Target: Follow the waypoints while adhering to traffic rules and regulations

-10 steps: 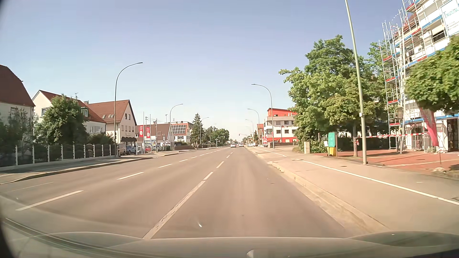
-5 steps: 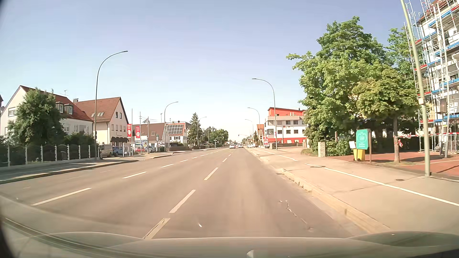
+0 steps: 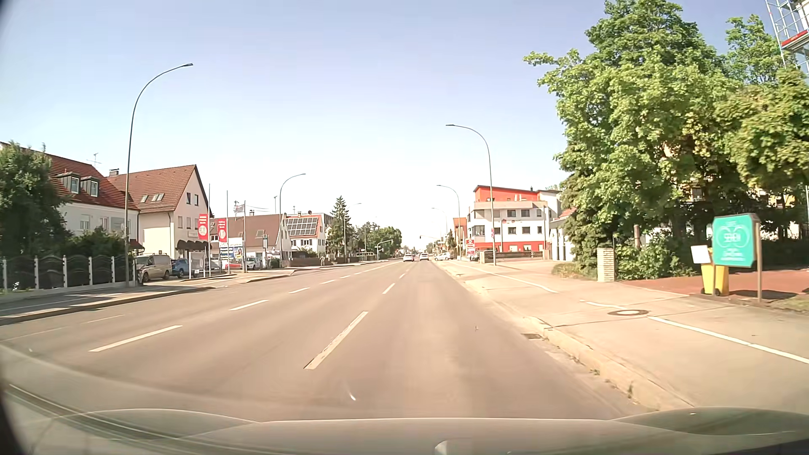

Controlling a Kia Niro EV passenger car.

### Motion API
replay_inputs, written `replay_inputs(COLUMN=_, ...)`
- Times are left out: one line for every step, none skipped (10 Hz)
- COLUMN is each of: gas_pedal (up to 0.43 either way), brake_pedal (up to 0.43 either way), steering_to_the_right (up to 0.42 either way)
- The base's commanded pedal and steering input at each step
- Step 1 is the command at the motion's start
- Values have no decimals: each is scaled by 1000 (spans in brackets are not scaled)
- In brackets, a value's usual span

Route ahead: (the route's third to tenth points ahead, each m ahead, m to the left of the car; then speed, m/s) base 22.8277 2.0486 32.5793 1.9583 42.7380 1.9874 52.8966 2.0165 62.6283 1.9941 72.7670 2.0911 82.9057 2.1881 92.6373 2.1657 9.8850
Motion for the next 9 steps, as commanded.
replay_inputs(gas_pedal=0, brake_pedal=0, steering_to_the_right=-9)
replay_inputs(gas_pedal=0, brake_pedal=0, steering_to_the_right=-10)
replay_inputs(gas_pedal=0, brake_pedal=0, steering_to_the_right=-9)
replay_inputs(gas_pedal=0, brake_pedal=0, steering_to_the_right=-8)
replay_inputs(gas_pedal=0, brake_pedal=0, steering_to_the_right=-7)
replay_inputs(gas_pedal=0, brake_pedal=0, steering_to_the_right=-5)
replay_inputs(gas_pedal=0, brake_pedal=0, steering_to_the_right=-3)
replay_inputs(gas_pedal=0, brake_pedal=0, steering_to_the_right=-3)
replay_inputs(gas_pedal=0, brake_pedal=0, steering_to_the_right=0)
